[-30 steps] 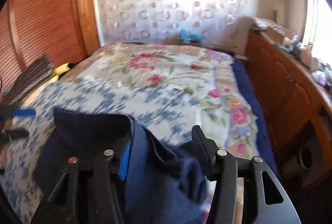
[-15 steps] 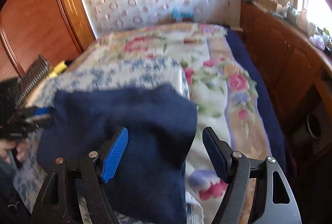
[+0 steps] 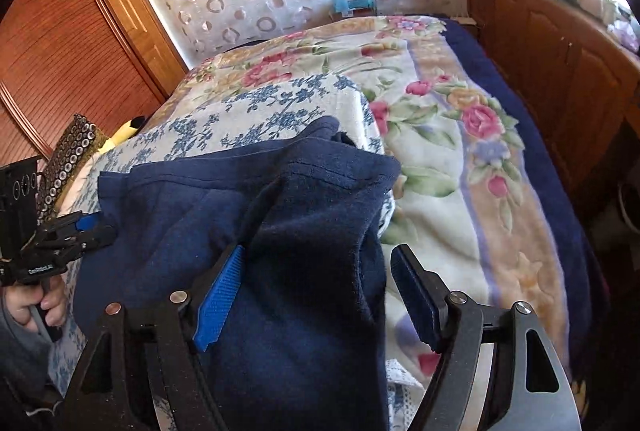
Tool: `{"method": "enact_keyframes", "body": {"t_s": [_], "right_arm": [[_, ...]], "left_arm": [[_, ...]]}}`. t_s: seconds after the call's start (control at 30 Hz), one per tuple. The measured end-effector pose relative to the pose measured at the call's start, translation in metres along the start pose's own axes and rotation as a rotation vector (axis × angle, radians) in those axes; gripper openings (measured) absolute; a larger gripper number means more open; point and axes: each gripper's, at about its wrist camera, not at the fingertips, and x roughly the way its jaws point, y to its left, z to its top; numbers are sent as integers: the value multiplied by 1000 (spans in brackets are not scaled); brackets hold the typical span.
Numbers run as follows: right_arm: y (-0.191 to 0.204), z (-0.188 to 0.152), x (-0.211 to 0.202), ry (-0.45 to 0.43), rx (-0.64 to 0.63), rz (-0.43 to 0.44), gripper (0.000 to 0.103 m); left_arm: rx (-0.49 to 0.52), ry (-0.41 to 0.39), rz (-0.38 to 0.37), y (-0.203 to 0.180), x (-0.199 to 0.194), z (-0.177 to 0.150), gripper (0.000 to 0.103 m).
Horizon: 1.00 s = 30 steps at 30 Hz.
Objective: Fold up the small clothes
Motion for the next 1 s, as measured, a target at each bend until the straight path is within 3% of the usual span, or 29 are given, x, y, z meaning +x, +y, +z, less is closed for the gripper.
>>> {"method": "enact_keyframes", "body": {"t_s": [0.03,0.1,0.2,0.27,0.3,0.4,0.43,0.6,0.73,0.83,1.0], "right_arm": [[0,0,5,5,1,10,77],[-2,-1,12,20,7,39,77],[-2,-1,12,20,-5,25,71],[-2,-1,8,9,-23,4,60],[0,-1,5,4,-33,21,47],[9,-5,-2,-6,-72,13,23],[12,-6,-6,-15,-94,-5,20],[30,-6,-35,-104,-154,-29,18],[64,10,-64,-192,-226,-14,18],[100,33,-73,-236,-299,23,18],[186,75,-57,-284,-460,108,18]], "left_arm": [[1,-1,0,1,0,0,46],[9,-3,-5,0,0,2,31],[23,-12,-26,-4,-5,5,17],[34,-37,-47,-9,-13,6,16],[34,-53,-61,-10,-18,7,16],[26,-100,-130,-15,-37,8,15],[30,-114,-147,-18,-43,8,15],[55,-201,-205,-28,-87,8,14],[33,-299,-208,-11,-136,9,14],[5,-372,-157,14,-176,3,14],[-56,-464,-9,75,-242,-17,14]]}}
